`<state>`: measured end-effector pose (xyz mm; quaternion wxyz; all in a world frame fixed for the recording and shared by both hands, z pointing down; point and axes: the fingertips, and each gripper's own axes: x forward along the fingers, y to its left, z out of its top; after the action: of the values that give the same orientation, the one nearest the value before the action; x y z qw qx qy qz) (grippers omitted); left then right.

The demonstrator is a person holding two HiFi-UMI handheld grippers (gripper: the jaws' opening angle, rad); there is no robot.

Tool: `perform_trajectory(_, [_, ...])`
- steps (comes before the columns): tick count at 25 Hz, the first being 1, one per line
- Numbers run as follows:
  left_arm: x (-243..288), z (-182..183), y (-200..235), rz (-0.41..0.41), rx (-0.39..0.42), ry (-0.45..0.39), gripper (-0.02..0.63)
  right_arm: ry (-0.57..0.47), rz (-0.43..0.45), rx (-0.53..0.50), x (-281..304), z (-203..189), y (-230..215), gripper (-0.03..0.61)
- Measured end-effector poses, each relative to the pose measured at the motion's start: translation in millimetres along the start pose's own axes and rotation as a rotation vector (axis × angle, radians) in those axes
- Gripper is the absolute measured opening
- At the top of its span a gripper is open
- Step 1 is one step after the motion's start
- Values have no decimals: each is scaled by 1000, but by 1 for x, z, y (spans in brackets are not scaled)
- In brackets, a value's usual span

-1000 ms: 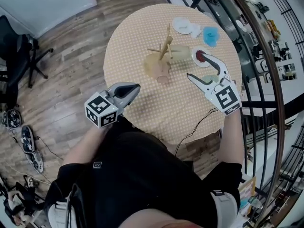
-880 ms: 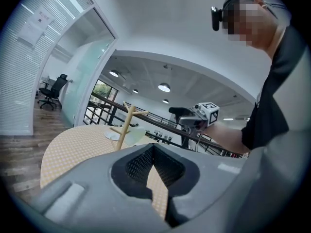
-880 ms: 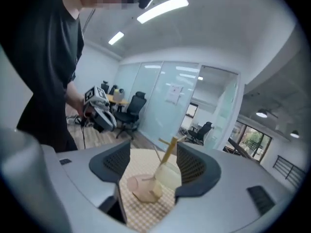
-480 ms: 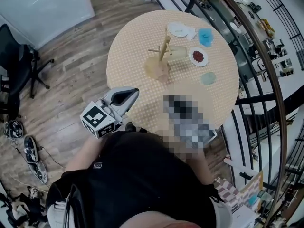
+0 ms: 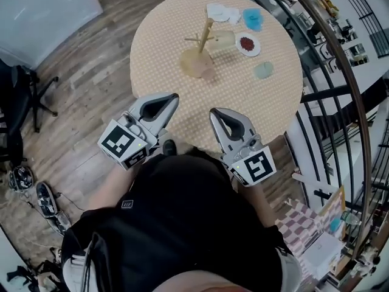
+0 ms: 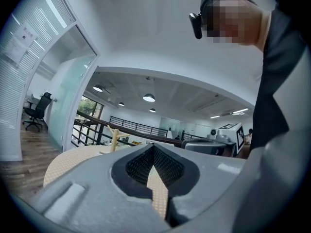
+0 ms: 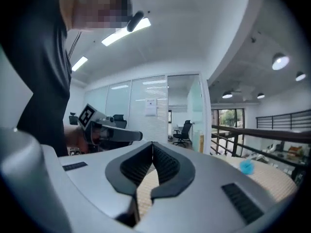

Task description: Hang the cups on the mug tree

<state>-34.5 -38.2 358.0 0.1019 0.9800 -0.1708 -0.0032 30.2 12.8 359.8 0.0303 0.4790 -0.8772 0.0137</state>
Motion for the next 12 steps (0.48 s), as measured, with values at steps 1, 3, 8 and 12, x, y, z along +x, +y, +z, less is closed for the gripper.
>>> perform_trajectory(1, [1, 0, -2, 0, -2, 2, 6, 8, -13, -16, -3, -1, -1, 17])
perform_trajectory(3, [2, 1, -4, 4, -15, 8, 5, -2, -20, 16, -8, 0, -6, 17])
perform_trajectory(8, [10, -2, -13, -35, -10, 35, 6, -11, -55, 26, -16, 1, -27, 17])
perform_trajectory(12, [10, -1, -17, -79, -53, 33, 6, -23, -92, 55, -20, 1, -40, 16])
